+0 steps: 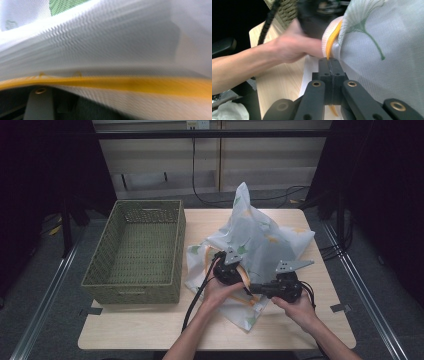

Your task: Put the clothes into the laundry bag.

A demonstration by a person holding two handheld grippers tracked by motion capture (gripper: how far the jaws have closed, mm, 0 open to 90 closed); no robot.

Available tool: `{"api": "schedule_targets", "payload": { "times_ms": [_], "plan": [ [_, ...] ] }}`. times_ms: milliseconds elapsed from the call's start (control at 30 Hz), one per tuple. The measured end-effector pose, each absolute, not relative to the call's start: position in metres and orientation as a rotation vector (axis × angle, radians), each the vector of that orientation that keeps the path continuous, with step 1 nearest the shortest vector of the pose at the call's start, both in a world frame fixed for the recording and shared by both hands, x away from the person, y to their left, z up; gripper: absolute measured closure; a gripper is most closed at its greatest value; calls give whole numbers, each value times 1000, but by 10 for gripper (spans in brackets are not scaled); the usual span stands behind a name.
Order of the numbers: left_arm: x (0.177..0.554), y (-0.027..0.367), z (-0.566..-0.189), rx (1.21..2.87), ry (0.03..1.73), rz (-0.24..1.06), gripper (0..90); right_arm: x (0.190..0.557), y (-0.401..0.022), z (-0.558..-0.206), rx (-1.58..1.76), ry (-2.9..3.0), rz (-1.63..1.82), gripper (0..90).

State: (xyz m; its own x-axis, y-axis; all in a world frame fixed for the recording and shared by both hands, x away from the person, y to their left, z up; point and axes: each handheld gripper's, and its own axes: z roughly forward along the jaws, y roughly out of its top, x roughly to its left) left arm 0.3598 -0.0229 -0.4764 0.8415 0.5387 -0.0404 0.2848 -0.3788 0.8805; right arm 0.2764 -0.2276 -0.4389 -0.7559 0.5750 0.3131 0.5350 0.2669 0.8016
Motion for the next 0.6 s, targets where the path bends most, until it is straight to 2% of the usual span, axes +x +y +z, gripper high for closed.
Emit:
{"api": "schedule_targets", "payload": {
  "times_ms": [67,167,200,267,333,433,533,600],
  "plan": [
    [353,-11,-471,1970,598,298,224,277,-229,-437,1082,2454,1542,900],
    [337,11,-463,1929,608,326,224,277,-231,-433,1090,2426,1556,900],
    [332,18,-461,1942,610,356,229,277,-231,-432,1087,2419,1562,900],
    [324,28,-461,1952,601,329,244,278,-230,-430,1082,2406,1570,900],
    [314,40,-463,1972,615,377,250,279,-228,-427,1075,2399,1576,900],
    [307,53,-470,2032,603,364,313,281,-224,-424,1060,2394,1578,900],
    [303,62,-480,2108,592,350,414,283,-217,-421,1052,2385,1581,900],
    [304,62,-486,2148,581,293,445,286,-212,-420,1046,2374,1581,900]
  ]
}}
